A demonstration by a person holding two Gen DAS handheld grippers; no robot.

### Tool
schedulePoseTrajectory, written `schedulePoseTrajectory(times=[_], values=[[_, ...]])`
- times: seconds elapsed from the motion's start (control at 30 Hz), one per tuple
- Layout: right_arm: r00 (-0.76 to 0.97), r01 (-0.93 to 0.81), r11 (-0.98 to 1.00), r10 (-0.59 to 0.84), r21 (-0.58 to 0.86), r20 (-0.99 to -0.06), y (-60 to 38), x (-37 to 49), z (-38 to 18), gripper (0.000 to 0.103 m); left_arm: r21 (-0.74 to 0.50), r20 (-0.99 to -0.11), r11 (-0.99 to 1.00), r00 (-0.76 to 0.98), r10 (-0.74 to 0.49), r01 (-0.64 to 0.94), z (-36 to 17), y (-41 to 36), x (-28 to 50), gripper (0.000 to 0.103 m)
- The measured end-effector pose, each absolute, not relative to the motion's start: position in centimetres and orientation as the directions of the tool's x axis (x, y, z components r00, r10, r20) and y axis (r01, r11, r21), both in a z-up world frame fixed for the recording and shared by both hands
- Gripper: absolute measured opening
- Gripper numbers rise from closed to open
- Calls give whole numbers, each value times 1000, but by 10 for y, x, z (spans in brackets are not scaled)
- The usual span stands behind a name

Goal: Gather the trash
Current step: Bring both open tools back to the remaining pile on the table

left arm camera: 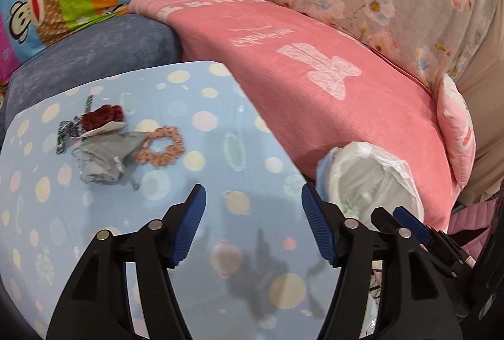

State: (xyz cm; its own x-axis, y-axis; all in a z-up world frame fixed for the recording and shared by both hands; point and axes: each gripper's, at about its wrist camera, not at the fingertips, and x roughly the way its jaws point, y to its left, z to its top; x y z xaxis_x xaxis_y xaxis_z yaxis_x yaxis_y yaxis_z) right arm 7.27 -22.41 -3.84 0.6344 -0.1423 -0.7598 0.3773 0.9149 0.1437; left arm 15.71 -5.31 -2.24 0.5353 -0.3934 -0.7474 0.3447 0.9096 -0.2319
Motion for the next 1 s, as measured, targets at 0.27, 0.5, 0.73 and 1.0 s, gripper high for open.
schedulePoseTrajectory(times=[0.27, 0.5, 0.73, 1.0], values=[[635, 295, 947, -93, 130, -767, -174, 97, -40, 46, -236, -768, 951, 561, -309, 202, -40, 15, 174, 70], [633, 209, 967, -22, 144, -774, -128, 120, -47, 46, -233, -797, 969, 557, -236, 77, -61, 75, 188, 70], [613, 118, 977, 68, 176, -787, -80, 152, -63, 46, -218, -814, 976, 552, -180, -3, -80, 122, 198, 70], [587, 49, 977, 139, 206, -798, -36, 196, -80, 46, -216, -837, 973, 529, -141, -83, -102, 168, 215, 70]])
